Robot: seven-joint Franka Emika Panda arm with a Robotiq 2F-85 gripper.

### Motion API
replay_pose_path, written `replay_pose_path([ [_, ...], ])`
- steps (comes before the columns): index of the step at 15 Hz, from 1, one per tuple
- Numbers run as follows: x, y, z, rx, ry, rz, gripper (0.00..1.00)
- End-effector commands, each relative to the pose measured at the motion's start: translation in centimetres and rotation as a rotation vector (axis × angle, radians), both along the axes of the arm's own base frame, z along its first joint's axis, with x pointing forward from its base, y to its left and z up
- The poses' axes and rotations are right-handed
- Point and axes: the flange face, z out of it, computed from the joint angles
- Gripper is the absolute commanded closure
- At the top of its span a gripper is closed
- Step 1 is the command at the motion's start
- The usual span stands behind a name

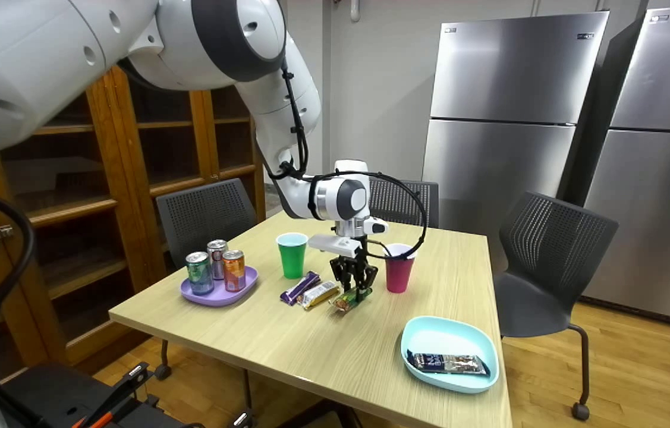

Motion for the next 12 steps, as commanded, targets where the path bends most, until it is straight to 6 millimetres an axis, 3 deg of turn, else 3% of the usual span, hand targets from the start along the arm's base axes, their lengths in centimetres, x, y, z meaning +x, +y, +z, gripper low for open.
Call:
replay_pose_path([
  [1,-0.4,-0.5,3.3,-0.035,-0.025,-0.040,0.88],
  [7,-1.7,-3.3,6.9,-0.073,-0.068,-0.130,0.88],
  [12,-3.8,-6.6,8.1,-0.103,-0.079,-0.250,0.88],
])
